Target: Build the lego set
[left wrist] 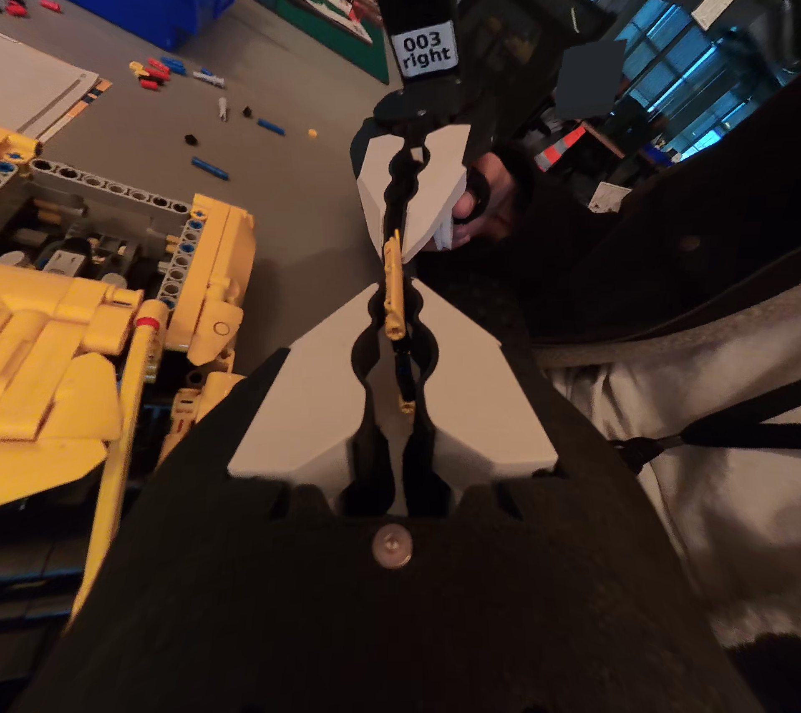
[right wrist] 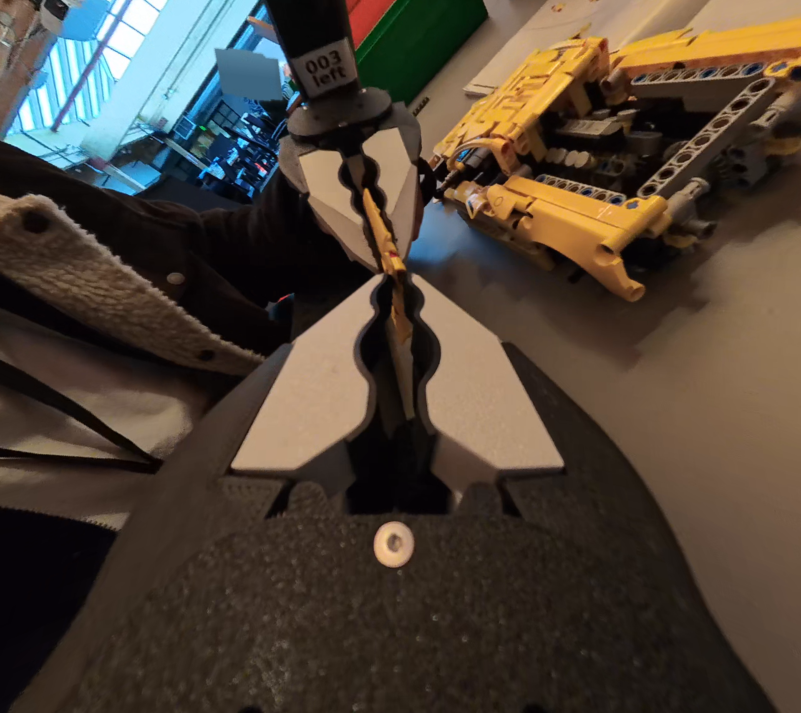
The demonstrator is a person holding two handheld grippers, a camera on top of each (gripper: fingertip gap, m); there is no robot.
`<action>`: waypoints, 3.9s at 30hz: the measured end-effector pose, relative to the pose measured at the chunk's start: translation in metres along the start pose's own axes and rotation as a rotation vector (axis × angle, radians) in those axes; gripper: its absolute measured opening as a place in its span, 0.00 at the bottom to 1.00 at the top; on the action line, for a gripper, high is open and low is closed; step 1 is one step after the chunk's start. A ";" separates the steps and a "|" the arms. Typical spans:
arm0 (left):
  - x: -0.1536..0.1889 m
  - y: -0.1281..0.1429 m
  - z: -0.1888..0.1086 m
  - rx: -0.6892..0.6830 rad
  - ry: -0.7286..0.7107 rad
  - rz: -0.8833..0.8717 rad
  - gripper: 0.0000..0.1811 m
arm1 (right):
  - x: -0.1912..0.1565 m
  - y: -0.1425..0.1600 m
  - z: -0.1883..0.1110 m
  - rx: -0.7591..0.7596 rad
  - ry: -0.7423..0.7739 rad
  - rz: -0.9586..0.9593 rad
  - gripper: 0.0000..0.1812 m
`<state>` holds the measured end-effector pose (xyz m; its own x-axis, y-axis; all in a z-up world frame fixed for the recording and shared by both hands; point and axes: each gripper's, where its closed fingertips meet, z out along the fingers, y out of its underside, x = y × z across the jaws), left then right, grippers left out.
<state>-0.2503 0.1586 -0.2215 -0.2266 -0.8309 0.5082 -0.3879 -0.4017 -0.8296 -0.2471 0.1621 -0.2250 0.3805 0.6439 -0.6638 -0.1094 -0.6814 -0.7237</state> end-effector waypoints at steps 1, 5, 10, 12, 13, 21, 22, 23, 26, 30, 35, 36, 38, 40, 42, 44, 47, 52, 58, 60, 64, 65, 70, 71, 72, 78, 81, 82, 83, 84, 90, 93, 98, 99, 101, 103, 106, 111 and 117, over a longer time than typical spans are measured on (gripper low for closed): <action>-0.002 0.001 0.001 -0.009 -0.011 -0.004 0.03 | 0.002 0.001 0.000 -0.006 0.016 -0.004 0.03; 0.003 -0.006 -0.001 0.047 0.052 -0.065 0.03 | -0.007 -0.009 -0.002 0.058 -0.038 -0.011 0.03; 0.030 -0.031 -0.008 0.200 0.264 -0.142 0.03 | -0.039 -0.030 -0.011 0.194 -0.190 -0.097 0.04; 0.032 -0.033 -0.008 0.215 0.271 -0.131 0.03 | -0.041 -0.032 -0.012 0.209 -0.204 -0.091 0.04; 0.033 -0.033 -0.008 0.217 0.272 -0.125 0.03 | -0.042 -0.032 -0.012 0.209 -0.209 -0.087 0.04; 0.030 -0.036 -0.009 0.240 0.249 -0.110 0.03 | -0.037 -0.034 -0.011 0.225 -0.191 -0.054 0.07; 0.030 -0.035 -0.008 0.233 0.245 -0.100 0.03 | -0.036 -0.034 -0.010 0.221 -0.183 -0.053 0.08; 0.030 -0.034 -0.007 0.227 0.237 -0.091 0.03 | -0.037 -0.033 -0.010 0.219 -0.190 -0.053 0.07; 0.028 -0.031 -0.004 0.208 0.212 -0.073 0.03 | -0.036 -0.032 -0.010 0.205 -0.171 -0.066 0.04; 0.019 -0.021 0.000 0.138 0.117 -0.007 0.03 | -0.027 -0.024 -0.008 0.152 -0.092 -0.099 0.04; 0.023 0.005 0.015 -0.009 0.090 0.053 0.03 | -0.025 -0.006 0.004 0.035 -0.058 -0.158 0.04; 0.022 0.006 0.015 -0.020 0.098 0.045 0.03 | -0.024 -0.004 0.004 0.022 -0.058 -0.153 0.04; 0.019 0.007 0.014 -0.025 0.095 0.024 0.03 | -0.022 -0.005 0.003 0.029 -0.053 -0.143 0.04; 0.016 -0.006 0.009 0.034 0.088 -0.005 0.04 | -0.020 -0.015 -0.003 0.086 -0.077 -0.083 0.03; 0.017 -0.017 0.004 0.098 0.099 -0.024 0.03 | -0.023 -0.022 -0.007 0.131 -0.107 -0.061 0.03; 0.017 -0.022 0.003 0.145 0.103 -0.040 0.03 | -0.023 -0.024 -0.009 0.147 -0.103 -0.065 0.03; 0.017 -0.027 0.003 0.198 0.129 -0.096 0.03 | -0.023 -0.027 -0.012 0.163 -0.099 -0.065 0.04; 0.015 -0.035 0.002 0.272 0.153 -0.160 0.04 | -0.022 -0.029 -0.013 0.179 -0.097 -0.058 0.04; 0.019 -0.041 -0.002 0.307 0.150 -0.117 0.01 | -0.025 -0.025 -0.008 0.154 -0.109 -0.061 0.03; 0.019 -0.042 -0.003 0.297 0.128 -0.078 0.07 | -0.022 -0.028 -0.012 0.176 -0.098 -0.053 0.03; 0.016 -0.035 0.001 0.254 0.097 -0.049 0.06 | -0.025 -0.031 -0.015 0.194 -0.125 -0.040 0.04; 0.018 -0.036 0.001 0.259 0.101 -0.041 0.04 | -0.026 -0.031 -0.014 0.193 -0.125 -0.043 0.04; 0.019 -0.032 -0.001 0.240 0.114 -0.038 0.03 | -0.026 -0.026 -0.011 0.160 -0.105 -0.068 0.04; 0.017 -0.029 0.000 0.223 0.103 -0.036 0.03 | -0.023 -0.023 -0.010 0.147 -0.087 -0.068 0.03; 0.017 -0.027 0.000 0.203 0.100 -0.028 0.03 | -0.023 -0.021 -0.009 0.131 -0.094 -0.061 0.03; 0.018 -0.014 0.000 0.101 0.065 0.058 0.03 | -0.023 -0.008 -0.003 0.046 -0.081 -0.091 0.03; 0.019 -0.008 0.004 0.057 0.047 0.097 0.03 | -0.023 -0.003 0.000 0.016 -0.078 -0.106 0.03; 0.020 -0.010 0.003 0.065 0.056 0.092 0.03 | -0.025 -0.004 -0.001 0.027 -0.087 -0.105 0.03; 0.020 -0.009 0.003 0.057 0.051 0.098 0.03 | -0.023 -0.002 0.000 0.014 -0.078 -0.108 0.03; 0.018 -0.007 0.003 0.049 0.041 0.104 0.03 | -0.021 -0.002 0.001 0.012 -0.068 -0.106 0.03; 0.010 -0.024 -0.001 0.154 0.081 -0.049 0.03 | -0.016 -0.022 -0.004 0.135 -0.053 -0.082 0.05; 0.007 -0.031 -0.008 0.209 0.095 -0.103 0.03 | -0.018 -0.022 -0.006 0.144 -0.075 -0.074 0.06; 0.012 -0.040 -0.011 0.273 0.147 -0.147 0.04 | -0.021 -0.020 -0.005 0.117 -0.093 -0.061 0.04; 0.012 -0.041 -0.010 0.277 0.152 -0.150 0.04 | -0.020 -0.024 -0.008 0.146 -0.106 -0.033 0.04; 0.015 -0.036 -0.005 0.244 0.158 -0.136 0.08 | -0.023 -0.033 -0.015 0.204 -0.156 0.020 0.04; 0.019 -0.030 0.003 0.212 0.160 -0.127 0.04 | -0.023 -0.033 -0.014 0.203 -0.146 0.017 0.04; 0.020 -0.030 0.006 0.214 0.144 -0.104 0.04 | -0.023 -0.032 -0.013 0.196 -0.141 0.006 0.04; 0.019 -0.026 0.006 0.199 0.141 -0.100 0.03 | -0.022 -0.027 -0.010 0.174 -0.129 0.004 0.04; 0.017 -0.026 0.006 0.182 0.105 -0.076 0.03 | -0.020 -0.027 -0.009 0.175 -0.109 -0.003 0.04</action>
<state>-0.2393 0.1525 -0.1928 -0.2982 -0.7549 0.5842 -0.2418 -0.5323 -0.8113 -0.2436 0.1647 -0.1908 0.2803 0.6861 -0.6713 -0.2700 -0.6148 -0.7410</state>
